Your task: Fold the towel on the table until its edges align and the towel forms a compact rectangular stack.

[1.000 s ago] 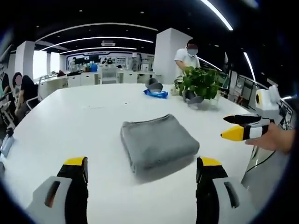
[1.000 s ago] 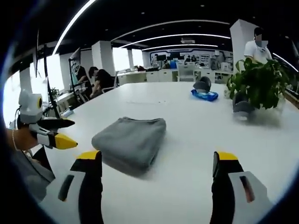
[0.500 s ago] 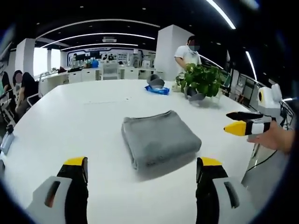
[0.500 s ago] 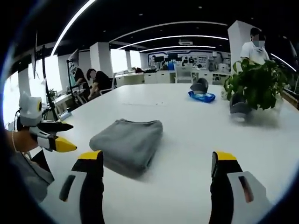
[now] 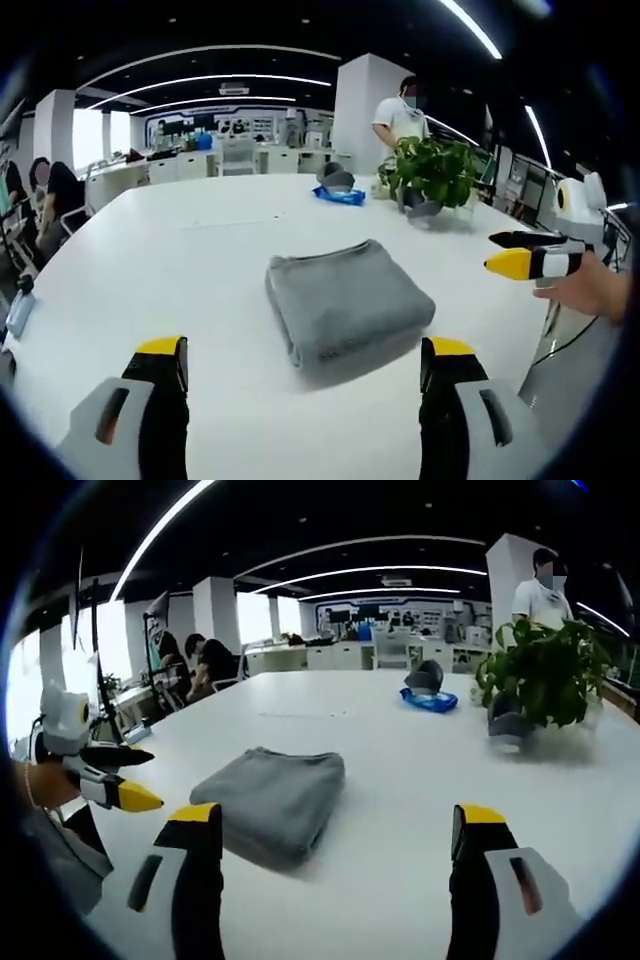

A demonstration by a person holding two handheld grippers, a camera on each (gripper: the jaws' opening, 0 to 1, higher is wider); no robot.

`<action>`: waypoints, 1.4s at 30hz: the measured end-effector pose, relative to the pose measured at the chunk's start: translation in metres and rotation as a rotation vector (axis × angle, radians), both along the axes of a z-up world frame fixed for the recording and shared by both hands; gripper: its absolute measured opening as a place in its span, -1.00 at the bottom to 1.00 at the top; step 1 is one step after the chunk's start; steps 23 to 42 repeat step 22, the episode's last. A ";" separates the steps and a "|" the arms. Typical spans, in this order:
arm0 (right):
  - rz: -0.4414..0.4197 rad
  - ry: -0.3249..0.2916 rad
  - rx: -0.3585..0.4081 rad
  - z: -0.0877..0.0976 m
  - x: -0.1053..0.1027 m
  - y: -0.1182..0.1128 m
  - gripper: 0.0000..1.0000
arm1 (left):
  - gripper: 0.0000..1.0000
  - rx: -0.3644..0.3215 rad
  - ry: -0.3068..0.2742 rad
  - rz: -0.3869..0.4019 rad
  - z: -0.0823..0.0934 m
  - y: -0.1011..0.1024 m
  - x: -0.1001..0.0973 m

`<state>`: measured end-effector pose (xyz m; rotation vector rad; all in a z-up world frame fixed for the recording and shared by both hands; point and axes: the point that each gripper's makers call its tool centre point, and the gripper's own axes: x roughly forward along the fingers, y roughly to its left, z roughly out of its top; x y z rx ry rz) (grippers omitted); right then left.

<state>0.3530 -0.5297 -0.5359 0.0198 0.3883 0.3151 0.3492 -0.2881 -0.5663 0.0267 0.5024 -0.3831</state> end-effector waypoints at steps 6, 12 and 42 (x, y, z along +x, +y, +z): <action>-0.008 0.005 0.029 0.001 0.000 0.000 0.89 | 0.99 0.023 0.004 -0.010 -0.002 -0.001 -0.001; -0.003 -0.011 0.024 0.005 0.001 0.001 0.88 | 0.99 0.049 0.008 -0.025 -0.004 -0.002 -0.003; 0.003 -0.026 0.029 0.010 -0.001 0.004 0.87 | 0.98 0.035 -0.012 -0.016 0.003 0.000 -0.001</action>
